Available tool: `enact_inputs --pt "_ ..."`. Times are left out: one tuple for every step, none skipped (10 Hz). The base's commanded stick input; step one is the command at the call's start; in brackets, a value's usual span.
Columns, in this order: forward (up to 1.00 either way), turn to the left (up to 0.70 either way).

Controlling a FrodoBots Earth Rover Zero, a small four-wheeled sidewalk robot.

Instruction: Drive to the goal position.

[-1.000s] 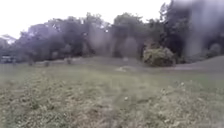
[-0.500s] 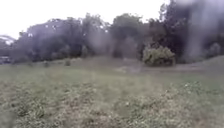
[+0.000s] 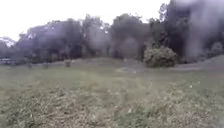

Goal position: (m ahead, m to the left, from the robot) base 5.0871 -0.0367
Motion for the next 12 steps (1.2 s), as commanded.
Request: enact_inputs --pt "0.45 0.0" --pt "0.45 0.0" --pt "0.45 0.0" --pt "0.45 0.08" --pt "0.45 0.19" --pt "0.45 0.27" --pt "0.45 0.27" --pt "0.45 0.27" --pt "0.45 0.27" --pt "0.45 0.27" --pt "0.45 0.27" --pt "0.45 0.27"
